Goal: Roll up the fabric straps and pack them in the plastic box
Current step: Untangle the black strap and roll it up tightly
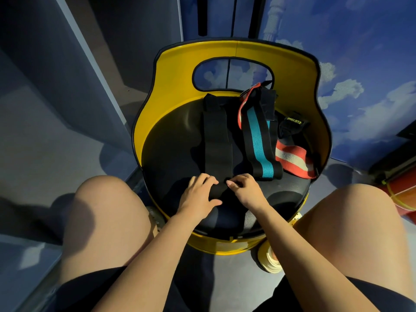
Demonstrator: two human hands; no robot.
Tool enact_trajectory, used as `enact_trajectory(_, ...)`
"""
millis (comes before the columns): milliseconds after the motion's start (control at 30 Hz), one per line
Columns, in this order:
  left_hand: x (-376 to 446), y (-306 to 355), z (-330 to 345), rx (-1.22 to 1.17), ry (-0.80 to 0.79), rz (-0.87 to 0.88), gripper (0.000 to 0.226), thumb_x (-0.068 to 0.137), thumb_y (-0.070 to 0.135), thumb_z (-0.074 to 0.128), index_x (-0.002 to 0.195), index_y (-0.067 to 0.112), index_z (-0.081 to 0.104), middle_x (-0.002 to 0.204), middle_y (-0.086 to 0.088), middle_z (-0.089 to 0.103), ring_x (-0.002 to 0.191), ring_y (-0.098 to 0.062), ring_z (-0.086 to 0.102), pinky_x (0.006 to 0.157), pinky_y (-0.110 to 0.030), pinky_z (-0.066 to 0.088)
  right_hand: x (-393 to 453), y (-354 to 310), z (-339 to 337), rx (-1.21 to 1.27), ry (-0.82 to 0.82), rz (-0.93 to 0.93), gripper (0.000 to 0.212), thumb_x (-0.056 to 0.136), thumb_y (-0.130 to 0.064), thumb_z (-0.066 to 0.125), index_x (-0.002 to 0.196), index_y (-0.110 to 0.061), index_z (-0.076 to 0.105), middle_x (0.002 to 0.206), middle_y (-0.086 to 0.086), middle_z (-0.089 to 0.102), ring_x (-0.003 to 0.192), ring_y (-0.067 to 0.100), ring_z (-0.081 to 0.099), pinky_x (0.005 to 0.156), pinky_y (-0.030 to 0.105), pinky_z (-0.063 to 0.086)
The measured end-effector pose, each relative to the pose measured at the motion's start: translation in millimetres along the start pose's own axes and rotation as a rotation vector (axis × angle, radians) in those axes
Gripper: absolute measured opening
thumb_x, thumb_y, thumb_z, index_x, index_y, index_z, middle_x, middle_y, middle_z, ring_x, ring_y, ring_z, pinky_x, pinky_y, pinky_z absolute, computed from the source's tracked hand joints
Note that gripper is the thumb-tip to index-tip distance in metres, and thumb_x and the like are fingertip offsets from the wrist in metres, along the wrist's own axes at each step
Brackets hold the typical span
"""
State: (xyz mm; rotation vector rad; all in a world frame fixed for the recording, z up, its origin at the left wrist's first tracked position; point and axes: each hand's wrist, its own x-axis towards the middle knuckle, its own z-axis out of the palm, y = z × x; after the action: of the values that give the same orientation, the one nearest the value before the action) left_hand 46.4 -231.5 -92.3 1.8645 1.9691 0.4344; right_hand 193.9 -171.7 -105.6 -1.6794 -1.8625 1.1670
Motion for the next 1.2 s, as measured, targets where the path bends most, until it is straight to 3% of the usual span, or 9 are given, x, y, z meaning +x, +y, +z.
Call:
enact_trajectory(200, 10.4, 0.3, -8.0, -0.049, -0.071, -0.05, 0.04, 0.086, 0.018, 0.065, 0.122, 0.021, 0.048, 0.131, 0.007, 0.043, 0.123, -0.018, 0.04, 0.092, -0.031, 0.04, -7.0, -0.5, 5.6, -0.122, 0.18, -0.269, 0.019, 0.09, -0.027, 0.06, 0.101, -0.013, 0.067, 0.097, -0.002, 0.054, 0.096, 0.017, 0.055, 0.079, 0.026, 0.044)
enact_trajectory(400, 19.5, -3.4, -21.1, -0.191, -0.212, -0.131, 0.042, 0.085, 0.02, 0.067, 0.123, 0.02, 0.05, 0.134, 0.002, 0.044, 0.126, -0.019, 0.041, 0.096, -0.031, 0.037, -15.3, 9.8, -2.3, -0.332, -0.023, -0.471, 0.052, 0.08, -0.032, 0.071, 0.128, -0.019, 0.054, 0.126, 0.0, 0.054, 0.118, 0.017, 0.046, 0.099, 0.028, 0.041)
enact_trajectory(600, 17.4, -10.7, -22.4, -0.259, -0.252, -0.168, 0.046, 0.079, 0.024, 0.073, 0.122, 0.023, 0.055, 0.135, 0.001, 0.044, 0.129, -0.019, 0.037, 0.102, -0.03, 0.033, -15.8, 6.3, -9.7, -0.278, -0.111, -0.451, 0.05, 0.082, -0.031, 0.07, 0.128, -0.019, 0.055, 0.128, 0.001, 0.056, 0.119, 0.017, 0.046, 0.102, 0.026, 0.037)
enact_trajectory(833, 1.7, -3.4, -14.2, -0.339, -0.165, -0.204, 0.052, 0.079, 0.02, 0.073, 0.127, 0.022, 0.054, 0.152, 0.001, 0.02, 0.139, -0.02, 0.027, 0.106, -0.028, 0.029, -12.5, -2.6, -18.7, -0.191, -0.243, -0.347, 0.046, 0.084, -0.028, 0.068, 0.127, -0.018, 0.056, 0.126, 0.002, 0.058, 0.116, 0.013, 0.05, 0.1, 0.024, 0.038)
enact_trajectory(967, -2.8, -2.7, -15.1, -0.379, -0.145, -0.188, 0.046, 0.077, 0.017, 0.074, 0.117, 0.023, 0.051, 0.131, 0.002, 0.044, 0.119, -0.017, 0.043, 0.087, -0.024, 0.034, -9.4, -6.9, -24.5, -0.155, -0.324, -0.292, 0.04, 0.085, -0.031, 0.066, 0.124, -0.02, 0.06, 0.114, -0.002, 0.061, 0.105, 0.007, 0.054, 0.085, 0.014, 0.037)
enact_trajectory(1067, -5.5, -1.6, -14.4, -0.399, -0.156, -0.219, 0.047, 0.076, 0.021, 0.075, 0.116, 0.021, 0.05, 0.116, 0.003, 0.047, 0.103, -0.014, 0.046, 0.079, -0.023, 0.034, -8.2, -8.7, -26.8, -0.161, -0.355, -0.266, 0.037, 0.086, -0.032, 0.065, 0.121, -0.019, 0.061, 0.106, -0.008, 0.057, 0.1, 0.004, 0.052, 0.077, 0.003, 0.034)
enact_trajectory(1133, -6.4, 0.3, -11.8, -0.412, -0.158, -0.254, 0.05, 0.076, 0.024, 0.075, 0.117, 0.022, 0.048, 0.116, 0.0, 0.045, 0.099, -0.014, 0.046, 0.078, -0.024, 0.035, -7.0, -7.2, -26.9, -0.143, -0.358, -0.245, 0.035, 0.086, -0.031, 0.066, 0.119, -0.019, 0.063, 0.106, -0.008, 0.057, 0.1, 0.004, 0.053, 0.078, 0.004, 0.035)
enact_trajectory(1200, -6.2, 1.7, -10.1, -0.438, -0.154, -0.273, 0.049, 0.078, 0.024, 0.074, 0.119, 0.021, 0.047, 0.12, -0.002, 0.048, 0.098, -0.013, 0.045, 0.078, -0.024, 0.036, -7.1, -4.1, -24.3, -0.081, -0.337, -0.207, 0.034, 0.084, -0.03, 0.068, 0.116, -0.02, 0.064, 0.108, -0.005, 0.056, 0.102, 0.007, 0.052, 0.086, 0.013, 0.038)
